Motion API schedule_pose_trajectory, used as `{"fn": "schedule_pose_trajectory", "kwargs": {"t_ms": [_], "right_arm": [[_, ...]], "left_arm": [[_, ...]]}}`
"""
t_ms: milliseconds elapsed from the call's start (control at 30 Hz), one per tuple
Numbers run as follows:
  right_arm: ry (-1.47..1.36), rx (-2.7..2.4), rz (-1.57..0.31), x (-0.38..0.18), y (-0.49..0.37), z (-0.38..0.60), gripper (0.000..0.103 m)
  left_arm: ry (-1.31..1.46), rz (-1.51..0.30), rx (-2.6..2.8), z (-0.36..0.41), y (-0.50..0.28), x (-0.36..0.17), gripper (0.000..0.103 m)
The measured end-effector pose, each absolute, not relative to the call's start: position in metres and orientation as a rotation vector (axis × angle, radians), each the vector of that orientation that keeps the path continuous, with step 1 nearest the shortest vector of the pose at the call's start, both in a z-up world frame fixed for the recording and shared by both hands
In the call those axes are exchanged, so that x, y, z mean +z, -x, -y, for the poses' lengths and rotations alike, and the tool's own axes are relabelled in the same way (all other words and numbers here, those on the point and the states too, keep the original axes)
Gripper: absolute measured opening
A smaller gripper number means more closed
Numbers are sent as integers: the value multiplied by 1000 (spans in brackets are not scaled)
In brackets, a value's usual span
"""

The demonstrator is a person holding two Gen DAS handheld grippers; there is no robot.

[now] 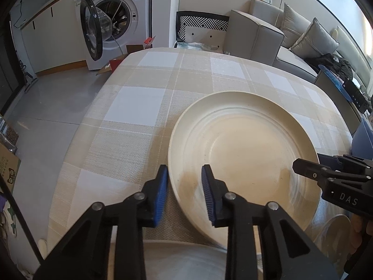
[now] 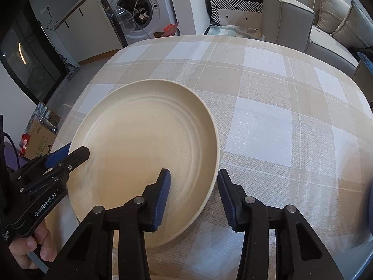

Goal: Organize plates and bowls

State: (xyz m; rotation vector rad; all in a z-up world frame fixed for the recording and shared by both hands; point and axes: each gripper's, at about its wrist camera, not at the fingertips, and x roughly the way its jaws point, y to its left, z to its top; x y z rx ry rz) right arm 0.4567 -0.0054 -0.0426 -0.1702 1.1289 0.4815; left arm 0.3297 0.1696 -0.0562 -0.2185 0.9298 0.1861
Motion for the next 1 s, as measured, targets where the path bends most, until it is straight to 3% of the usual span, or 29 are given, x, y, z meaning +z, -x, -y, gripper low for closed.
{"fn": "schedule_pose_trajectory", "kwargs": {"t_ms": [433, 1000], "right_arm": [[162, 462, -1129, -44, -455, 8, 23], [165, 454, -1063, -27, -447, 13, 22]], "left_arm": [[226, -919, 192, -171, -329, -56, 18], [208, -871, 192, -165, -321, -39, 18]]}}
